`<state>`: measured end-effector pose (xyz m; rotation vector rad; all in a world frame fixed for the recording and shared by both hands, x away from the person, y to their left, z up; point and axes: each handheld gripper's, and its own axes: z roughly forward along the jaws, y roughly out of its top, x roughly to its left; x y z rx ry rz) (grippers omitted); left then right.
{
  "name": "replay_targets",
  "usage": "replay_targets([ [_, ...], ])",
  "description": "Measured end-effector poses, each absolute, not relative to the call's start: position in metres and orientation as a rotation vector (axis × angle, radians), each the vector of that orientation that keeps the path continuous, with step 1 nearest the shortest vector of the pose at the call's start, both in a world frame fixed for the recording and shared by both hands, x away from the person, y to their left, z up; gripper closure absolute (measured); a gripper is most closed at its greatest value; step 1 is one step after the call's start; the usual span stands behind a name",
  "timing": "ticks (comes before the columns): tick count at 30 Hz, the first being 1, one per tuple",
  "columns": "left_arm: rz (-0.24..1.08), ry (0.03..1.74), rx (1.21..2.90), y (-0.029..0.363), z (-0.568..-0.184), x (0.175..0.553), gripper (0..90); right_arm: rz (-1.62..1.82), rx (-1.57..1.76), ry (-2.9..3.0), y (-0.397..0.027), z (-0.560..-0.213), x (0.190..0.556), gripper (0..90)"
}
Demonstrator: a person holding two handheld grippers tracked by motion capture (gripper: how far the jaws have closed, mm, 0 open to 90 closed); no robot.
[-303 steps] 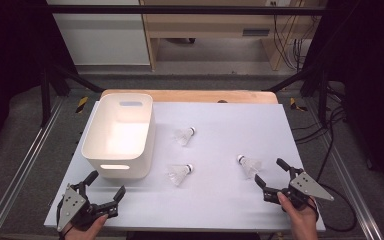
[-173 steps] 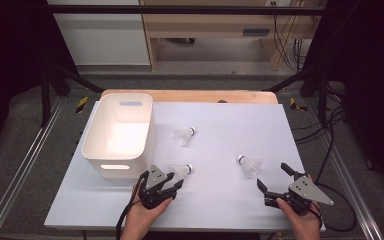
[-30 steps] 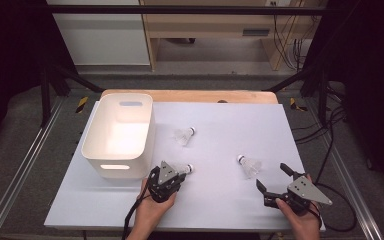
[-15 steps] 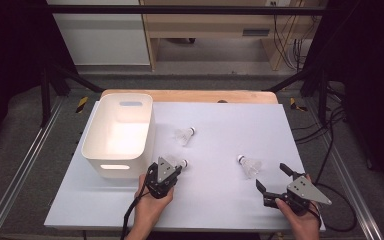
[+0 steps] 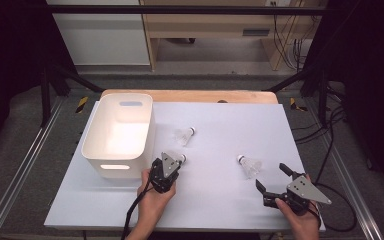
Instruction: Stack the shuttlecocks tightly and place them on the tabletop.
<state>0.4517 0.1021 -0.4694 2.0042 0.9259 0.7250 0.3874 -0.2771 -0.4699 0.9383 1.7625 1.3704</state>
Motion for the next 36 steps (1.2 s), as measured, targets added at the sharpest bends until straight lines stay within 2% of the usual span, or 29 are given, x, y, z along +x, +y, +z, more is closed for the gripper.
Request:
replay_targets([
  [14, 0.760, 0.943, 2.018, 0.102, -0.473, 0.448, 88.2, 1.368, 0.937, 1.767, -0.277, -0.470, 0.388, 4.1],
  [24, 0.673, 0.923, 1.998, 0.093, -0.470, 0.433, 78.0, 1.366, 0.932, 1.766, -0.277, -0.470, 0.388, 4.0],
  [36, 0.596, 0.878, 1.986, 0.070, -0.465, 0.428, 74.2, 1.368, 0.931, 1.767, -0.277, -0.470, 0.388, 4.0],
])
